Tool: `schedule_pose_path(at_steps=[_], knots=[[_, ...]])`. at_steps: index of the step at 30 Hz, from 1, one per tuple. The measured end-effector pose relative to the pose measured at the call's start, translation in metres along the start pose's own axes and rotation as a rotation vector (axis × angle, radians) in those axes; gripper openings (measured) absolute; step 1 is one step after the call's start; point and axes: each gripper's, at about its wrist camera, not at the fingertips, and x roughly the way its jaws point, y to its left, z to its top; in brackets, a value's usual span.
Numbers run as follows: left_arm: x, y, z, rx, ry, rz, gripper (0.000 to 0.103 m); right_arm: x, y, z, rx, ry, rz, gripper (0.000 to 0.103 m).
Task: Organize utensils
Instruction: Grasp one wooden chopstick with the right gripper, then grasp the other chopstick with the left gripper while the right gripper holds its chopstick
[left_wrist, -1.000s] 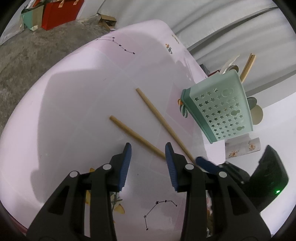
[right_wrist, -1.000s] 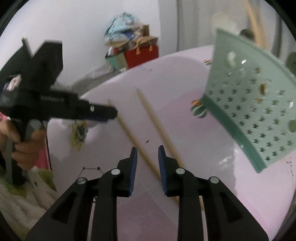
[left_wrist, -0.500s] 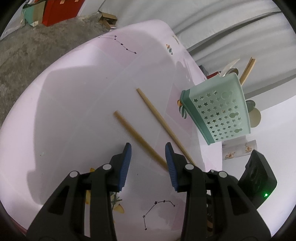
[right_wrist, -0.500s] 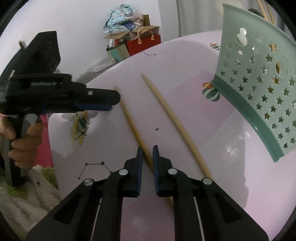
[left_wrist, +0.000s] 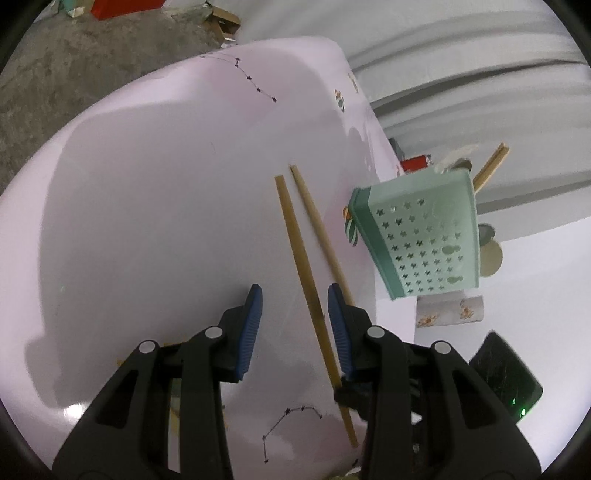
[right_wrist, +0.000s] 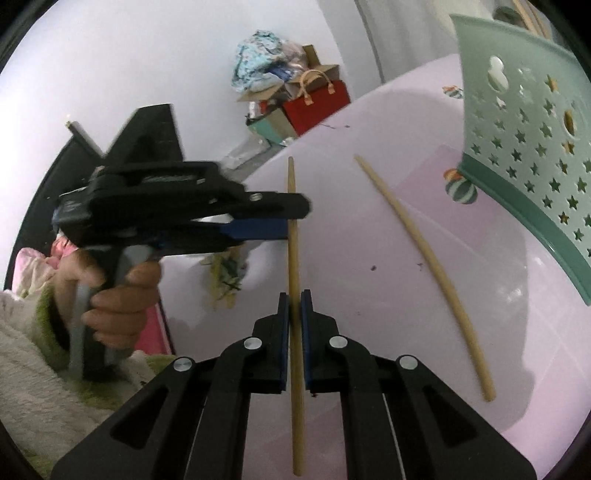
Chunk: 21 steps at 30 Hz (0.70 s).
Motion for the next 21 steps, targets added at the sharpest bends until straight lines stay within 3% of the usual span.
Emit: schedule_pose_path(at_steps=[9,21], knots=[[0.005,0.011,0.010,-0.058,-0.030,-0.013,0.010,-0.003,0.004,-0.007,-0.046,0.014,0.003,0.006],[0.005,0.015,0.008,-0.058,-0.055,-0.023,0.006,-0.011,-0.011,0.002,-0.017,0.023,-0.066,0.008]])
